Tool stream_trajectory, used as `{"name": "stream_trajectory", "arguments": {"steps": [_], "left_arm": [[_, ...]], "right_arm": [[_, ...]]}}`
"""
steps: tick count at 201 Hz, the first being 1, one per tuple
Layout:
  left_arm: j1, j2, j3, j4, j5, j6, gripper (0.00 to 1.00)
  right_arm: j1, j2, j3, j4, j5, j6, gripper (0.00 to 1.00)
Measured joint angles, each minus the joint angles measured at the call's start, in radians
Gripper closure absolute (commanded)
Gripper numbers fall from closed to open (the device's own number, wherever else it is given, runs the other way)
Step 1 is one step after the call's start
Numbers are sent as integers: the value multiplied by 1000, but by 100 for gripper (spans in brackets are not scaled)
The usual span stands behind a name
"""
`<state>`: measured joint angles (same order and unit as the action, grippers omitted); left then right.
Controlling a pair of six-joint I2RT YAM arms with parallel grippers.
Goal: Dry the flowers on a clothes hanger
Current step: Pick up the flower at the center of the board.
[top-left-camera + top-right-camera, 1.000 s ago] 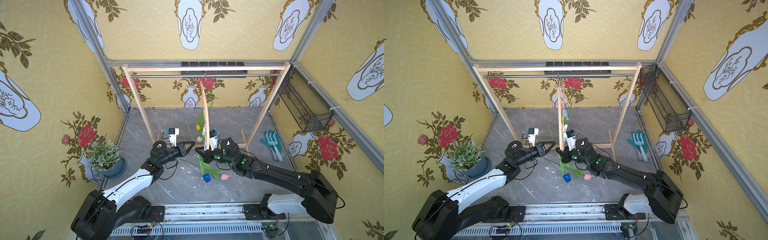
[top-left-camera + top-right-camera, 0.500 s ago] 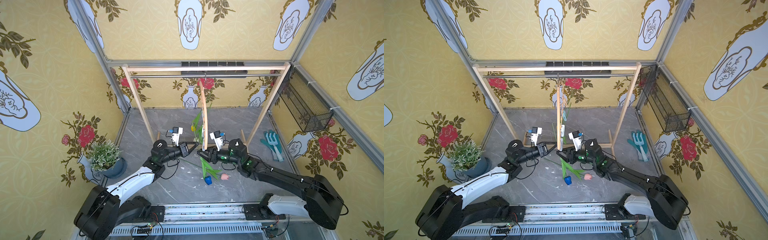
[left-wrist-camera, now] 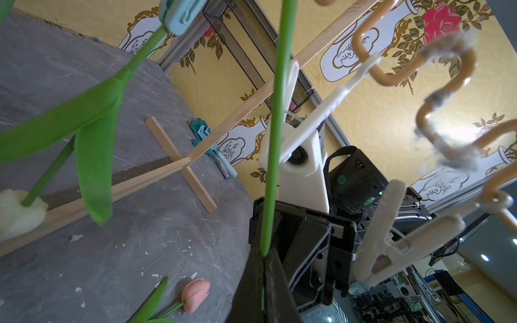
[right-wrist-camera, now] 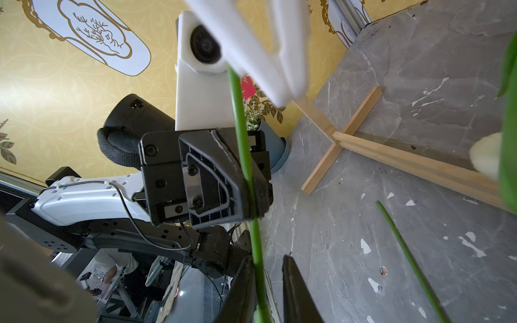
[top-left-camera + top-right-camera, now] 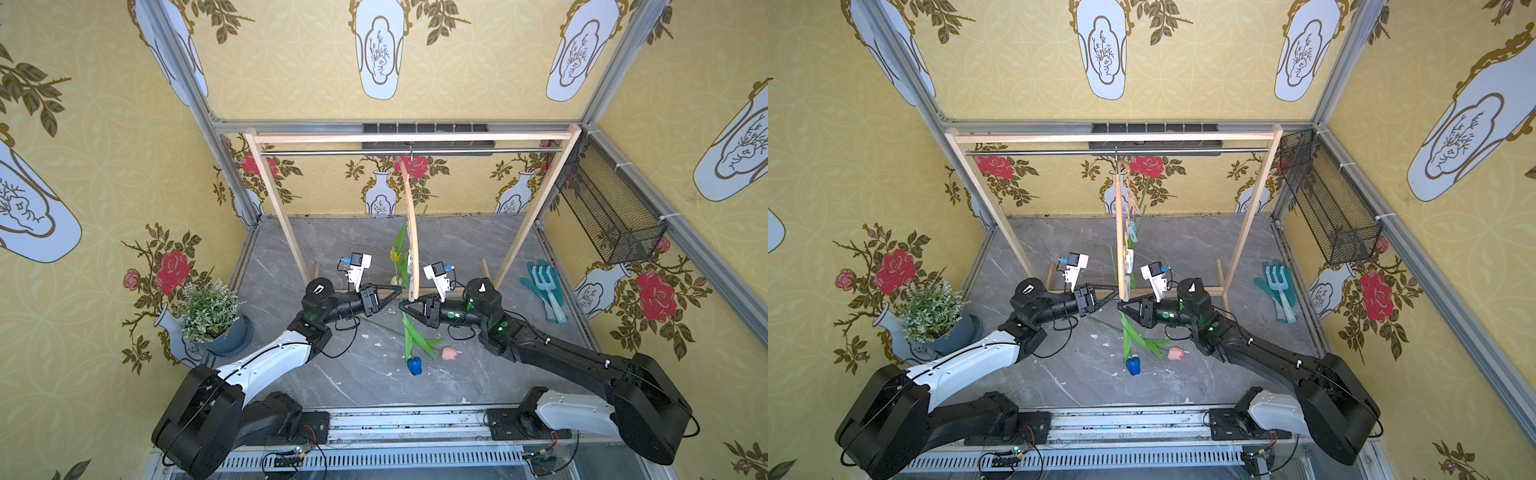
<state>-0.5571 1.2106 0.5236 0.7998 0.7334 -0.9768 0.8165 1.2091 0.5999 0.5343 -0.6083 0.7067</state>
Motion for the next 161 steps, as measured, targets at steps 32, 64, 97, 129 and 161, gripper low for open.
{"name": "stream_trajectory", "arguments": {"steps": [32, 64, 97, 129, 161], "left_arm": [[0, 3, 0, 6, 8, 0, 100], [0, 9, 0, 6, 11, 0, 100], [0, 10, 0, 6, 11, 0, 100], [0, 4, -1, 7, 11, 0, 100], [0, 2, -4, 7, 10, 0, 100]], "right_arm": [[-1, 1, -1, 19, -9, 1, 84], [-1, 0, -1, 19, -9, 3, 79], [-1, -10, -1, 17, -5, 2, 88], [1, -10, -1, 14, -4, -1, 99], [3, -8, -1, 14, 2, 0, 100]]}}
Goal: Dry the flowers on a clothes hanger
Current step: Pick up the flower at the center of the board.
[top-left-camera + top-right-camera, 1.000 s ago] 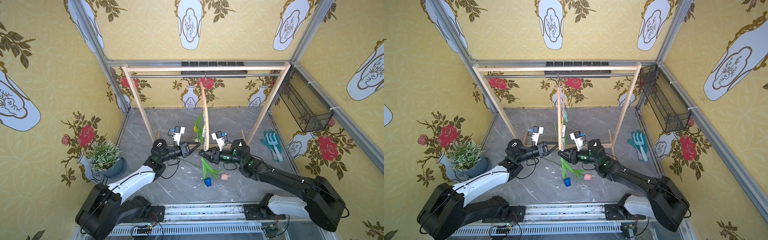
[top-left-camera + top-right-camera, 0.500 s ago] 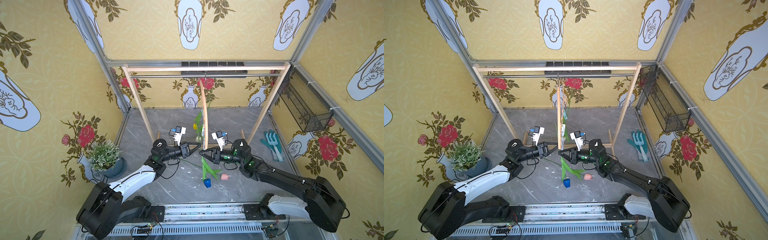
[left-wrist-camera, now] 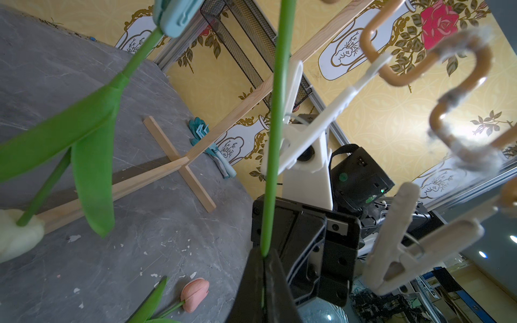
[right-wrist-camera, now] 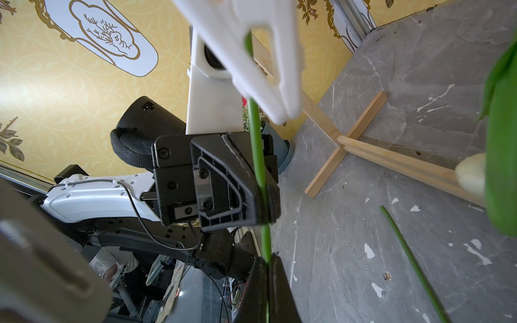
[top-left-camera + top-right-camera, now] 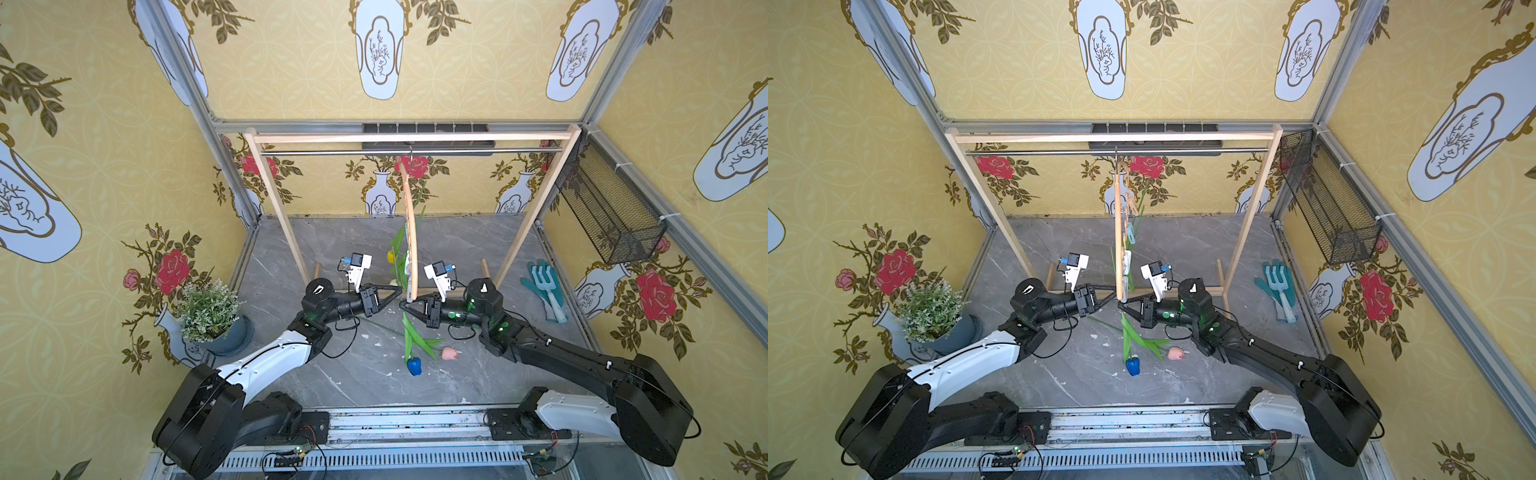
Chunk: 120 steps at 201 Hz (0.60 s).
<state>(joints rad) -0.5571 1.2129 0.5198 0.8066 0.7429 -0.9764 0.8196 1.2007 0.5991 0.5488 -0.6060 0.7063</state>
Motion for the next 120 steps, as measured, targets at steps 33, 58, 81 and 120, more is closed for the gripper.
{"name": "stream_trajectory", "arguments": {"steps": [33, 58, 81, 120], "left_arm": [[0, 0, 0, -3, -11, 4, 76], [12, -20, 0, -42, -51, 7, 54], [31, -74, -4, -90, -117, 15, 50], [35, -170, 5, -220, -212, 76, 46]], "right_arm": [[1, 0, 0, -1, 9, -1, 100], [3, -4, 6, -27, 17, -10, 100], [11, -23, 14, -84, 46, -31, 100], [33, -62, 34, -228, 106, -80, 100]]}}
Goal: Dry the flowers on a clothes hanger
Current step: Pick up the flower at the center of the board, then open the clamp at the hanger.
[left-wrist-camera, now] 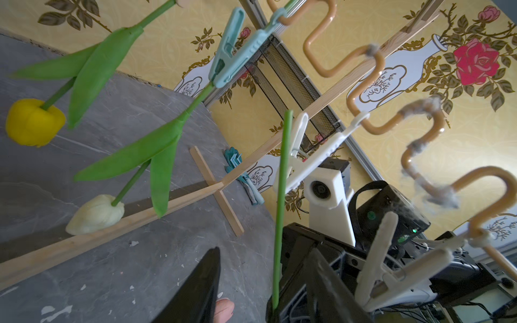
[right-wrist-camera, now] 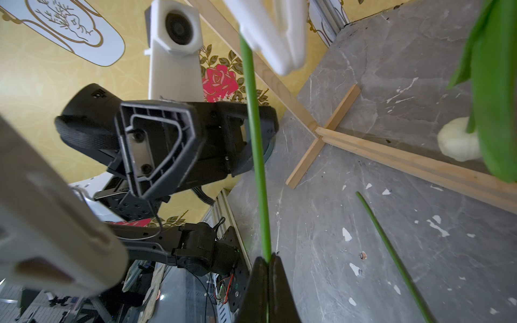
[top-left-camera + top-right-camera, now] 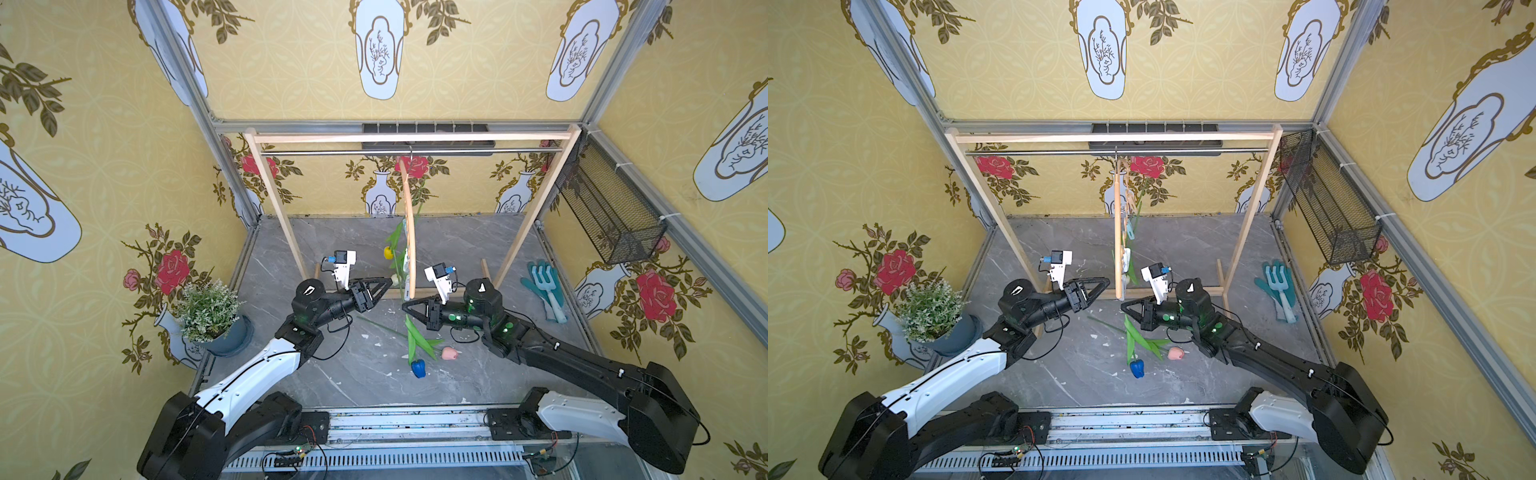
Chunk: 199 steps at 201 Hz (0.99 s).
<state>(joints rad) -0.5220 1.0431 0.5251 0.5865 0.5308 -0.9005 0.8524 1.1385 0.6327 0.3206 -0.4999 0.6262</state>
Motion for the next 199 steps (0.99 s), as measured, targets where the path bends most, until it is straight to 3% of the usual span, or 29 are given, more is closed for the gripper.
{"name": "stream_trajectory", "arguments": {"steps": [58, 137, 199], "left_arm": [[24, -71, 34, -151, -111, 90, 44], [51, -51, 85, -202, -111, 133, 39], [75, -40, 108, -209, -94, 142, 41]], "right_arm": [[51, -50, -19, -164, 95, -25, 100], [57, -191, -48, -344, 253, -27, 100], [20, -349, -51, -447, 330, -55, 100]]}}
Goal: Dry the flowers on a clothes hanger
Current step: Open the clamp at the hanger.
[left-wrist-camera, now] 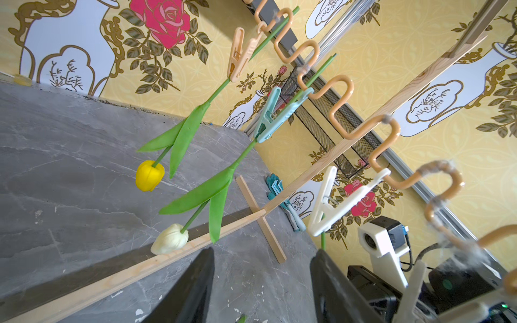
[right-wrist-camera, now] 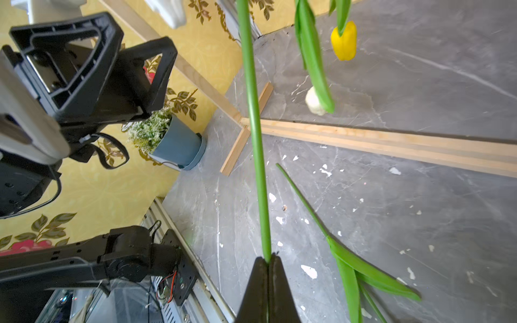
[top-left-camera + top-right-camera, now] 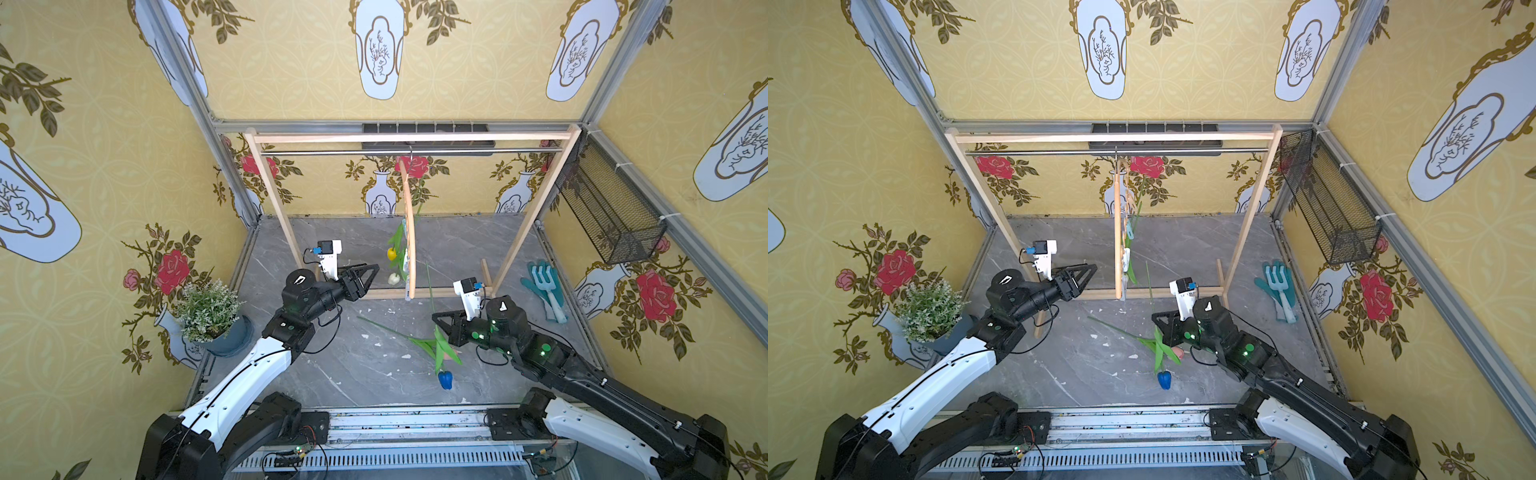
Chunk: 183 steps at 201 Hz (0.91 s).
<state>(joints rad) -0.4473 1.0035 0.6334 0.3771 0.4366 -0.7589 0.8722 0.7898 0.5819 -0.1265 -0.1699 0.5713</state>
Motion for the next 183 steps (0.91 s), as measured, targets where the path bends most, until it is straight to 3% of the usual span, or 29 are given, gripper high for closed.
{"name": "stream_trajectory", "arguments": {"steps": [65, 122, 183], "left_arm": [[2, 35, 35, 33, 90, 18, 42], [2, 65, 71, 46, 174, 26, 42], [2, 113, 130, 65, 249, 51, 42]], "right_arm": [[-92, 14, 55, 27, 38, -26, 100], [-232, 141, 102, 169, -111, -17, 100], [-241, 218, 129, 286, -227, 3, 100]]}}
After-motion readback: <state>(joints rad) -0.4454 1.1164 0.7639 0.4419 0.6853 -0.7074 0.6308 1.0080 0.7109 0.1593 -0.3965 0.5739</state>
